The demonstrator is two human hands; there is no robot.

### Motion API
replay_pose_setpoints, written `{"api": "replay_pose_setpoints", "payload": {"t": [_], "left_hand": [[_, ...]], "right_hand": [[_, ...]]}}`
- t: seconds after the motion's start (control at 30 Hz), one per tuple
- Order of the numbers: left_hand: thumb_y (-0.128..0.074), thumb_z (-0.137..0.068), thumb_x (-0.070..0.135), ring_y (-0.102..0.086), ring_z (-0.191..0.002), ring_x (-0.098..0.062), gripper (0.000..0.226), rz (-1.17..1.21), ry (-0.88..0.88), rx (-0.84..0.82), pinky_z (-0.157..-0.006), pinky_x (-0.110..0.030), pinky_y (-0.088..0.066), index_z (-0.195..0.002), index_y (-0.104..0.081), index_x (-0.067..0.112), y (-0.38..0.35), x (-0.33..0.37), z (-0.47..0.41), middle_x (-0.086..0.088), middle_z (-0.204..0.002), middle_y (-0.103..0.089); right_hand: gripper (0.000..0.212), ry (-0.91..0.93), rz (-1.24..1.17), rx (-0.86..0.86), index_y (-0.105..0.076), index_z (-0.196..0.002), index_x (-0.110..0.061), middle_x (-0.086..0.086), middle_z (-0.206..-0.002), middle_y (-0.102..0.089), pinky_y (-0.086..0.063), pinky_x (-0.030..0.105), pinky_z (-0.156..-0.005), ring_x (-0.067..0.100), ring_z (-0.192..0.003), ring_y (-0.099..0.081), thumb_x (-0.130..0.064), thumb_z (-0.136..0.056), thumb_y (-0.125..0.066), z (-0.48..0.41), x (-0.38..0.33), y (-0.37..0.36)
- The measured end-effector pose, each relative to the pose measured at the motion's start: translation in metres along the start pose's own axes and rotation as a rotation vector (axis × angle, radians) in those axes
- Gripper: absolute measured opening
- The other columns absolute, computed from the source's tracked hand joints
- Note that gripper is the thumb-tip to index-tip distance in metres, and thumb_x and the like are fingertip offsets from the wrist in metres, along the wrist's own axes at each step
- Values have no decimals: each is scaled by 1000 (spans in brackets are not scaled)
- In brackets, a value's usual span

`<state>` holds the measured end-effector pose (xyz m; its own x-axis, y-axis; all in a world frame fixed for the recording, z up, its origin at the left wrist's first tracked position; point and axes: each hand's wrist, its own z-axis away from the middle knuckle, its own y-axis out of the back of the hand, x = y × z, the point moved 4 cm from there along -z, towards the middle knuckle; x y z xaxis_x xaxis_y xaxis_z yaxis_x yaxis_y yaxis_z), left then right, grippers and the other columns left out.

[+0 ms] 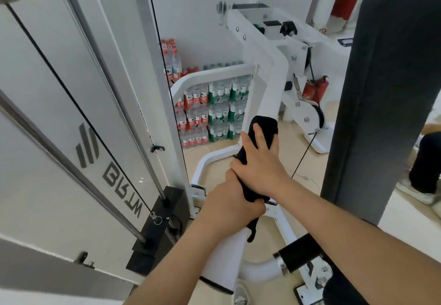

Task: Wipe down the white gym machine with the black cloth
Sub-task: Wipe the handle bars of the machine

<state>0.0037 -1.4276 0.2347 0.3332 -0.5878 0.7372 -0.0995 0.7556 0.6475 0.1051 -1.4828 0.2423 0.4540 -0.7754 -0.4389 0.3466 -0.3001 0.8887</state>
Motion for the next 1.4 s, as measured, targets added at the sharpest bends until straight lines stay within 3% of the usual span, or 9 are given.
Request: {"api": "replay_pose_setpoints", "payload": {"t": [0.2,0.3,0.47,0.6,0.73,0.87,1.03,1.23,1.4], "left_hand": [[-68,-81,35,-62,-88,-11,54,142,-17,-18,-74,-32,-54,-122,-41,15,1,21,-95,9,-94,-60],[-70,-81,35,-61,-88,-9,55,166,-28,-20,-70,-27,-52,-122,-40,15,1,35,-154,7,-98,-61],[-67,-69,40,-65,-87,-19,62,170,-22,-14,-72,-38,-57,-121,-44,13,-1,59,-253,-1,-92,-65],[-64,-58,44,-67,-87,-23,67,181,-25,-33,-67,-34,-55,-115,-53,11,1,79,-315,-6,-91,-67],[-63,-56,45,-65,-84,-18,65,204,-37,-58,-61,-26,-47,-111,-60,11,4,89,-343,-8,-98,-67],[-63,-54,49,-66,-87,-22,70,226,-47,-52,-67,-31,-52,-112,-59,10,3,86,-335,-10,-98,-67],[-67,-54,48,-66,-93,-19,86,215,-54,-57,-80,-41,-58,-129,-43,14,3,72,-278,-3,-104,-66],[-75,-72,31,-65,-95,-16,65,231,-72,-71,-79,-37,-58,-124,-38,17,2,47,-182,-1,-108,-63],[-72,-82,22,-67,-93,-8,77,277,-90,-115,-84,-37,-58,-143,-26,23,0,18,-89,8,-104,-65]], "right_hand": [[87,-15,69,78,0,-158,-16,4,-164,14,7,47,-122,33,-150,14,-47,-91,-47,-91,29,31],[88,-30,72,127,1,-157,-12,6,-165,9,8,44,-122,27,-151,9,-44,-92,-50,-140,46,53],[87,-64,26,167,-2,-158,-11,4,-166,6,2,43,-123,31,-151,6,-42,-91,-50,-231,82,82],[88,-88,-44,203,-3,-158,-12,3,-166,4,-3,41,-123,29,-152,1,-37,-90,-53,-287,102,104],[93,-95,-211,265,-3,-157,-9,7,-165,-5,-20,43,-120,31,-148,-17,-31,-87,-61,-310,111,117],[93,-152,-282,260,7,-157,-8,8,-165,14,-20,34,-116,27,-150,-12,-32,-94,-57,-296,108,115],[83,-188,-300,216,6,-157,-10,7,-163,20,-23,39,-116,32,-149,-16,-42,-100,-46,-246,96,93],[84,-227,-392,183,12,-157,-17,17,-163,0,-29,41,-113,38,-141,-31,-46,-100,-43,-157,68,58],[88,-221,-352,123,17,-155,-20,22,-161,-9,-36,42,-108,41,-135,-40,-53,-99,-41,-76,40,23]]}}
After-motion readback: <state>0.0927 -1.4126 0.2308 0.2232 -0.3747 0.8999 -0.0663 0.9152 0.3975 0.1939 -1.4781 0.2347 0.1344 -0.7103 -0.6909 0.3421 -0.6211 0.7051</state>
